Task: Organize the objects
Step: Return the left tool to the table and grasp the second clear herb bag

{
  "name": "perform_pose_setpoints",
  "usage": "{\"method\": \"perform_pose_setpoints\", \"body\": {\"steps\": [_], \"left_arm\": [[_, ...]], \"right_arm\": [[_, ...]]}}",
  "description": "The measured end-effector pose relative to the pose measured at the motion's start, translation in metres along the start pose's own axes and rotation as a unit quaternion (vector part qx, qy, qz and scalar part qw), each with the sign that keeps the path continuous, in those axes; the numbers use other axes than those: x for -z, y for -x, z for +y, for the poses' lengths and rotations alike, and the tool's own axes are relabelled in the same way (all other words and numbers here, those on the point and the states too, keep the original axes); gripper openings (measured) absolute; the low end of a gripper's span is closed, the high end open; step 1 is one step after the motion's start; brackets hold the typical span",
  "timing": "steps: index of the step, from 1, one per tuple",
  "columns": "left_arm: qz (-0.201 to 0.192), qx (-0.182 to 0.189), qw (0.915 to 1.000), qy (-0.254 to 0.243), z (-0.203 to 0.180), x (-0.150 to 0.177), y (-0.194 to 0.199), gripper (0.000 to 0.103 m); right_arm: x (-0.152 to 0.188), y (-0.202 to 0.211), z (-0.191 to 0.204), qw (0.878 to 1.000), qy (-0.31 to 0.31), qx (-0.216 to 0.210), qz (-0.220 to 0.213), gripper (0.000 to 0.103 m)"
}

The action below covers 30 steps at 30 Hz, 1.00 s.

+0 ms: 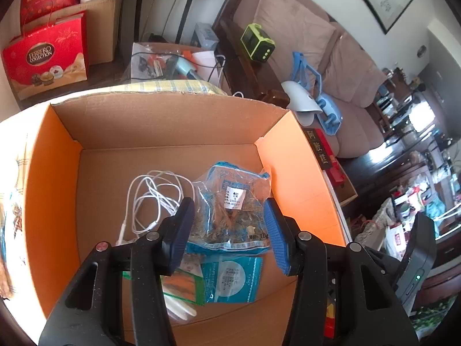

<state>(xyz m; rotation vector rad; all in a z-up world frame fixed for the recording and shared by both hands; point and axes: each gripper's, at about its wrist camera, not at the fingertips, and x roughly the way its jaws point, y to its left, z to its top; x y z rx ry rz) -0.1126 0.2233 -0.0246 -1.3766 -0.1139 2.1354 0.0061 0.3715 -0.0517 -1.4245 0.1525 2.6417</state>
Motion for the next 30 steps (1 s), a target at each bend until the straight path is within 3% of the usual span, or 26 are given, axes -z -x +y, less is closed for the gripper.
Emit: {"method": "perform_pose_setpoints", "body": {"steps": [10,20,30], "left_arm": [[-0.047,-0.013,0.9988,0.001,0.033,0.006,0.059,0.070],[-0.067,-0.051,0.9962,0.020,0.082,0.015,0.096,0.076],[-0.061,-0.113,0.9890,0.074,0.169,0.039,0.117,0.080]], "right_arm": [[0.000,0.000,0.000,1.000,0.000,0.000,0.000,0.010],[0.000,0.000,0.000,1.000,0.000,0.000,0.000,0.010],[0.000,0.000,0.000,1.000,0.001,0.001,0.000,0.010]]}}
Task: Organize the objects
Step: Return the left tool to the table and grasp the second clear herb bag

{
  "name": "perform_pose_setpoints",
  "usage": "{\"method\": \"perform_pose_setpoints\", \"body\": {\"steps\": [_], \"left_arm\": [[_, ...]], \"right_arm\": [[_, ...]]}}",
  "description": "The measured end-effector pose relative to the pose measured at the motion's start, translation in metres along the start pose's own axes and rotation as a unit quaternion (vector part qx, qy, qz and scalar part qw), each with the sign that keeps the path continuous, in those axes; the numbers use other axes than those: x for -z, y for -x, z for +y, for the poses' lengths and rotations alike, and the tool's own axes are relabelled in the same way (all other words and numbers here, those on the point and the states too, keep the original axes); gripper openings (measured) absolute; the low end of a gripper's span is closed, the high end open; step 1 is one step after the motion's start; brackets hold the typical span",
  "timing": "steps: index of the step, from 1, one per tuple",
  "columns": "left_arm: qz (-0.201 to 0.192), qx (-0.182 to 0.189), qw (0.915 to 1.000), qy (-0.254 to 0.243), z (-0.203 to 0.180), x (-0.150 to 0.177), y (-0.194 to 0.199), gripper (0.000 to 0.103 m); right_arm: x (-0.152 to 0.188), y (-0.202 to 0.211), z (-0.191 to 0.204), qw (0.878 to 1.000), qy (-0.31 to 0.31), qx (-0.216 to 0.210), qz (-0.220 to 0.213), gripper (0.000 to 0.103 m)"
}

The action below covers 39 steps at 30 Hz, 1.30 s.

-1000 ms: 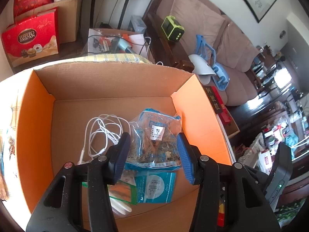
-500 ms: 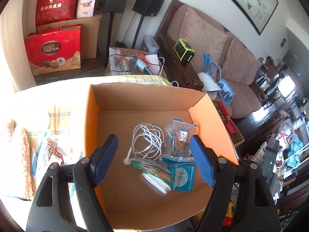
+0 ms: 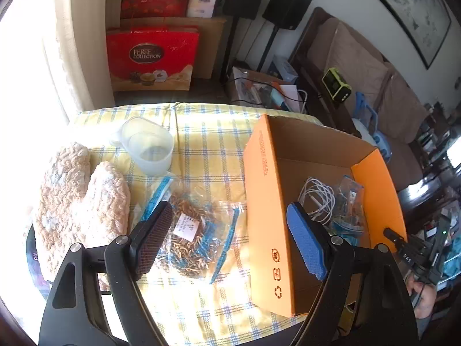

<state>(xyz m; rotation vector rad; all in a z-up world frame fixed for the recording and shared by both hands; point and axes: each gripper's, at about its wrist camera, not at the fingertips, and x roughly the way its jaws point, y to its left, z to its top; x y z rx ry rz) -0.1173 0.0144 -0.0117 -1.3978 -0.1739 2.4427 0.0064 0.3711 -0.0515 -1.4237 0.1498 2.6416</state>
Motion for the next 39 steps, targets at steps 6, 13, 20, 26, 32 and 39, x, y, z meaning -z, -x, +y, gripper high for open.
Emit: {"method": "perform_pose_setpoints", "body": {"steps": [6,13,20,26,32,39], "left_arm": [[0.022,-0.027,0.9991,0.024,0.040,0.016,-0.015,0.080],[0.063,-0.027,0.9968,0.040,0.061,0.036,-0.048,0.080],[0.081,-0.030,0.9960,0.021,0.049,0.045,-0.070,0.079],[0.082,-0.048,0.9953,0.017,0.046,0.045,-0.080,0.077],[0.071,-0.068,0.9951,0.003,0.046,0.046,-0.080,0.048],[0.056,-0.052,0.9970,0.011,0.047,0.044,-0.068,0.017]], "right_arm": [[0.000,0.000,0.000,1.000,0.000,0.001,0.000,0.010],[0.000,0.001,-0.002,1.000,-0.001,0.004,0.000,0.010],[0.001,0.000,-0.002,1.000,-0.001,0.004,0.001,0.010],[0.001,0.000,-0.001,1.000,-0.001,0.004,0.001,0.010],[0.001,0.000,-0.001,1.000,-0.002,0.004,0.001,0.010],[0.001,-0.001,-0.001,1.000,-0.001,0.005,0.001,0.010]]}}
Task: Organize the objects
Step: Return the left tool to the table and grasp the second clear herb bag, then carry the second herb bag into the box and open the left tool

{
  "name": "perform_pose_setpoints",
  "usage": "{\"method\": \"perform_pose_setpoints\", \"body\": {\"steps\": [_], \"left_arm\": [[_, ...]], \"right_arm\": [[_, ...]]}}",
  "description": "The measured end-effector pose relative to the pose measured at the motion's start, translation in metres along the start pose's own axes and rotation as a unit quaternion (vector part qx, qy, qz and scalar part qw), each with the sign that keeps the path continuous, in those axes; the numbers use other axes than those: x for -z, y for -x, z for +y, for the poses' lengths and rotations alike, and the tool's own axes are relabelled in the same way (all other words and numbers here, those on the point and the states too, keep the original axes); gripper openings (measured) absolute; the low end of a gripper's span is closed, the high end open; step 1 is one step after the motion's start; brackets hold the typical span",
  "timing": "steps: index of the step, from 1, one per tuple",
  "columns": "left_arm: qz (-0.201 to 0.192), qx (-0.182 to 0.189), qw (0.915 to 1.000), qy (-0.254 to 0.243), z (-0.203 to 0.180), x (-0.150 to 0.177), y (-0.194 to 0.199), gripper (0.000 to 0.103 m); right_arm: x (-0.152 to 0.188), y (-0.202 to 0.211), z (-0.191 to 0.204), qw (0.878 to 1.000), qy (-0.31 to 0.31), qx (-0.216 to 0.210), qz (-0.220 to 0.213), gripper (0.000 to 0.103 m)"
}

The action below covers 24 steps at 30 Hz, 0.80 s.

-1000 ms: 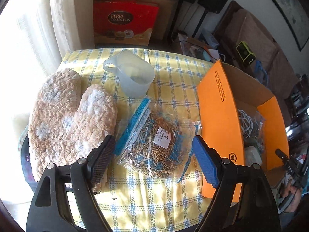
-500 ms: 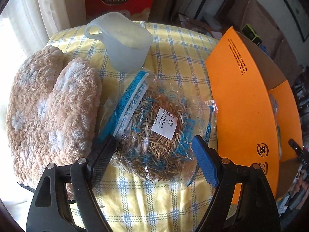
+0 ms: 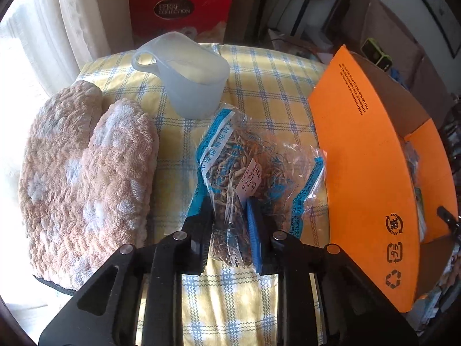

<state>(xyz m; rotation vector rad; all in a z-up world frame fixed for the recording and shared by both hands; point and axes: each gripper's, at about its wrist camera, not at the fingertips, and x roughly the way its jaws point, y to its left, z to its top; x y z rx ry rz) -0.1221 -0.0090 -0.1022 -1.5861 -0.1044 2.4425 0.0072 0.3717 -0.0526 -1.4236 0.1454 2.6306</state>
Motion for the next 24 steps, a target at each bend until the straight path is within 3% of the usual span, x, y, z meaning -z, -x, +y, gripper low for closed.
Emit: {"method": "perform_pose_setpoints", "body": {"steps": [13,24], "left_arm": [[-0.075,0.066,0.9950,0.002,-0.014,-0.025,0.080,0.013],[-0.086,0.119,0.9874,-0.057,-0.087,-0.046,0.103,0.013]], "right_arm": [[0.000,0.000,0.000,1.000,0.000,0.000,0.000,0.010],[0.000,0.000,0.000,1.000,-0.001,0.000,0.000,0.010]]}}
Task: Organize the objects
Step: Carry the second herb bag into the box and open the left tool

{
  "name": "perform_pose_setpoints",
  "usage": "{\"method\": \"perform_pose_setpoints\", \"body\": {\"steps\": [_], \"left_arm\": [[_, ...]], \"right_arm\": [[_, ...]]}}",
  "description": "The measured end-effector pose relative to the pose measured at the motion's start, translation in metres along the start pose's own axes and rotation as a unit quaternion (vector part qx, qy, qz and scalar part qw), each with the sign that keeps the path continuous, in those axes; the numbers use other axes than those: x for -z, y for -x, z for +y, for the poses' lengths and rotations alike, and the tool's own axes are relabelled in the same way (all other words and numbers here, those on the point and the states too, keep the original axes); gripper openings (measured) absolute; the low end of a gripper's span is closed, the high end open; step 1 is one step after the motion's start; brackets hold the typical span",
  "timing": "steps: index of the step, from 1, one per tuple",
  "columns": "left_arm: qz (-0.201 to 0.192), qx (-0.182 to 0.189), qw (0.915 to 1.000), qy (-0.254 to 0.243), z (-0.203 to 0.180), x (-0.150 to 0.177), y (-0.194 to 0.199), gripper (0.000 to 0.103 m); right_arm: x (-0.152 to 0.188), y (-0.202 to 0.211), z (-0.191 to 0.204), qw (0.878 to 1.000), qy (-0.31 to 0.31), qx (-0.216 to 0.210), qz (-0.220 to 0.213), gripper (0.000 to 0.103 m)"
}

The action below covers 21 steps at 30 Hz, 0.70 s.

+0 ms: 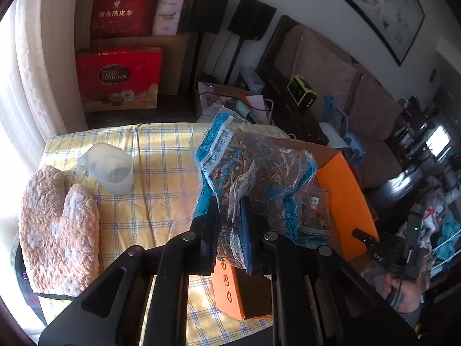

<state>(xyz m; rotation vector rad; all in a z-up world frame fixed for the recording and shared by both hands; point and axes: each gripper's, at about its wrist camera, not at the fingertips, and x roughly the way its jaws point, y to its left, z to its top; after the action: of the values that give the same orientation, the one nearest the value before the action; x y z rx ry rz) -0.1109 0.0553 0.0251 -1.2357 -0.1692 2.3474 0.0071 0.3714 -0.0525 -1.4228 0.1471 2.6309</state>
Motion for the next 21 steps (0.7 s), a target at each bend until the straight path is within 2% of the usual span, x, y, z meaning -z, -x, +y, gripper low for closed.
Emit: {"method": "perform_pose_setpoints", "body": {"steps": [5,13,14,15,16,17,18,21], "left_arm": [[0.014,0.013,0.9996,-0.019,-0.030,-0.011,-0.021,0.013],[0.035,0.009,0.9990,-0.028,-0.057,-0.012,-0.060,0.015],[0.036,0.005,0.9990,-0.026,-0.058,-0.011,-0.064,0.018],[0.040,0.005,0.9989,-0.024,-0.059,-0.011,-0.068,0.028],[0.044,0.008,0.9988,-0.021,-0.060,-0.010,-0.069,0.044],[0.043,0.011,0.9989,-0.018,-0.060,-0.008,-0.070,0.049],[0.039,0.013,0.9990,-0.017,-0.061,-0.006,-0.068,0.053],[0.036,0.007,0.9991,-0.021,-0.061,-0.004,-0.063,0.053]], "right_arm": [[0.000,0.000,0.000,1.000,0.000,0.000,0.000,0.010],[0.000,-0.001,0.000,1.000,-0.001,-0.001,0.000,0.010],[0.000,-0.001,0.001,1.000,-0.001,-0.001,0.000,0.010],[0.000,-0.001,0.001,1.000,-0.001,-0.002,0.000,0.010],[0.000,-0.001,0.001,1.000,-0.001,-0.002,0.000,0.010],[0.000,-0.001,0.001,1.000,-0.001,-0.002,0.000,0.010],[0.000,-0.001,0.001,1.000,-0.001,-0.002,0.001,0.010],[0.000,-0.001,0.001,1.000,-0.001,-0.002,0.000,0.010]]}}
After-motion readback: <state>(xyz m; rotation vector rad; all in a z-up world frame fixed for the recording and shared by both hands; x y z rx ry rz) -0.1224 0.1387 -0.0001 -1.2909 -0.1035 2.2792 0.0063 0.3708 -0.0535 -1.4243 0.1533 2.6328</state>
